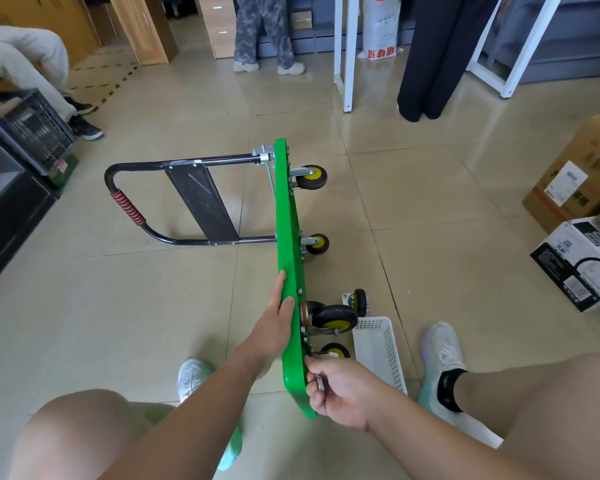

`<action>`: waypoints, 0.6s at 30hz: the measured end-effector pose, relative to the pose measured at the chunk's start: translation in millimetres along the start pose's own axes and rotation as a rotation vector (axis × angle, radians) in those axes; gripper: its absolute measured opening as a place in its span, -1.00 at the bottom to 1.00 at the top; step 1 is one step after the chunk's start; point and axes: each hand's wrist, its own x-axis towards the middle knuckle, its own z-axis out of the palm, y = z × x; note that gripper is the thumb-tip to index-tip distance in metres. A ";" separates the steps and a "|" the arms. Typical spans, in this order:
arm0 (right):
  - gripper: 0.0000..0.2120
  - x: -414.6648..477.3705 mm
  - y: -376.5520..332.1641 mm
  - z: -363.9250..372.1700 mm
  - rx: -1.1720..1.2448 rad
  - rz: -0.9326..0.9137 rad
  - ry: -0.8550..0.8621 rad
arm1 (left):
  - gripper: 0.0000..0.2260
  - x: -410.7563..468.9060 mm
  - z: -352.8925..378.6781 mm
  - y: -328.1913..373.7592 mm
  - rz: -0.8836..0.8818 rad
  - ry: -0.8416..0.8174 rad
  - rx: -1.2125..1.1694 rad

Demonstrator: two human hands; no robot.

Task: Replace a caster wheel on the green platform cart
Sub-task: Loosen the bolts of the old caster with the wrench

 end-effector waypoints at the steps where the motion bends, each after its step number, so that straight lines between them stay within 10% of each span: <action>1: -0.95 0.3 0.9 0.2 -0.004 -0.010 -0.006 | -0.53 -0.2 0.3 0.5 -0.001 0.000 0.009; 18: -0.75 -10.0 -2.0 6.6 -0.161 -0.079 -0.032 | -0.54 0.1 1.3 -1.0 0.012 0.018 0.068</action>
